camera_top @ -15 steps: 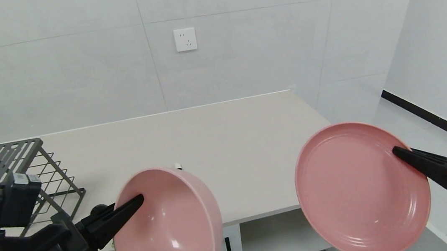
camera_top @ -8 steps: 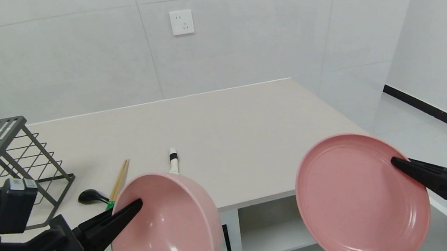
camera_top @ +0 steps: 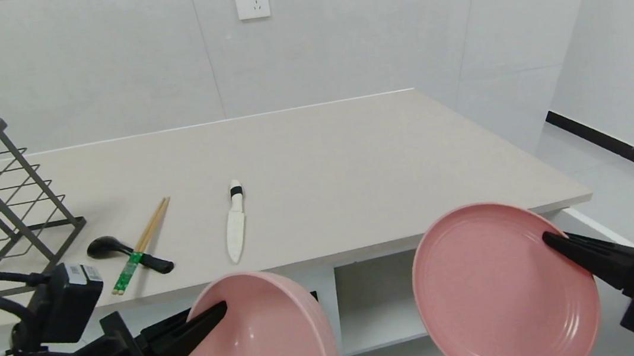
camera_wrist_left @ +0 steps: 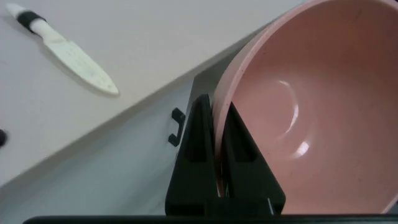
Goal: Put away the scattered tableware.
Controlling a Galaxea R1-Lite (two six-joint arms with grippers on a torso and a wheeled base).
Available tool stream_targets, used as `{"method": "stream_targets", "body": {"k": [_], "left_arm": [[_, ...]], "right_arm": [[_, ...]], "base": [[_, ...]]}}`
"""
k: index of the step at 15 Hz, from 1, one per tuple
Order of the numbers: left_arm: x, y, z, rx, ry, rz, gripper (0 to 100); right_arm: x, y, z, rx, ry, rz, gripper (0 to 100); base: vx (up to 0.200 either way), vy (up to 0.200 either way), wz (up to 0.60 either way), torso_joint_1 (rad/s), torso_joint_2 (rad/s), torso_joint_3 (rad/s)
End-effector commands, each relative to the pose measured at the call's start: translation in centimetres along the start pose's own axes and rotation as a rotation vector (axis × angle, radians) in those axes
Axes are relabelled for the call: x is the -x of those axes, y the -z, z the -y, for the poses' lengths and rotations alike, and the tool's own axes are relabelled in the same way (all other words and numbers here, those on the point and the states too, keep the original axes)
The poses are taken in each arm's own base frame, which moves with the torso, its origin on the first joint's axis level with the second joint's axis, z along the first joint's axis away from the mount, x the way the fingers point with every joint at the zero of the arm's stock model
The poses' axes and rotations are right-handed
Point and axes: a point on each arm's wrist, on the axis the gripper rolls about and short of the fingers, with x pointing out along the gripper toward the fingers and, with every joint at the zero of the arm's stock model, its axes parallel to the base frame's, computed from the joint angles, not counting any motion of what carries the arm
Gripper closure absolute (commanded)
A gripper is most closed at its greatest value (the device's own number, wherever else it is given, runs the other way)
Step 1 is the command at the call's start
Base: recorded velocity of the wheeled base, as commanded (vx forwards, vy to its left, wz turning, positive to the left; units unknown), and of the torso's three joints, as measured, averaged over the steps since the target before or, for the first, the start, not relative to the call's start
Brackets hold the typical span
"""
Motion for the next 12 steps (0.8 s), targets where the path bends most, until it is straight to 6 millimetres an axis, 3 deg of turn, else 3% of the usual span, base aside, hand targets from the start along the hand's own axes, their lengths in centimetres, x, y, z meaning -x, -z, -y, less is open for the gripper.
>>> {"method": "stream_targets", "body": {"k": [1,12], "left_arm": [[-0.8,0.8,0.1,0.001,0.016,-0.055,100],[0.1,2.4,0.2,0.012,0.015,-0.119,100]], "right_arm": [[-0.8,0.7,0.2,-0.009,0.002,-0.053,100],[-1.1,1.4,0.3,-0.022,-0.001,-0.107,100]], "base": [[0.000,0.000,0.00,-0.159,0.49,0.330],[0.000,0.000,0.00,-0.104,0.46,0.353]]}}
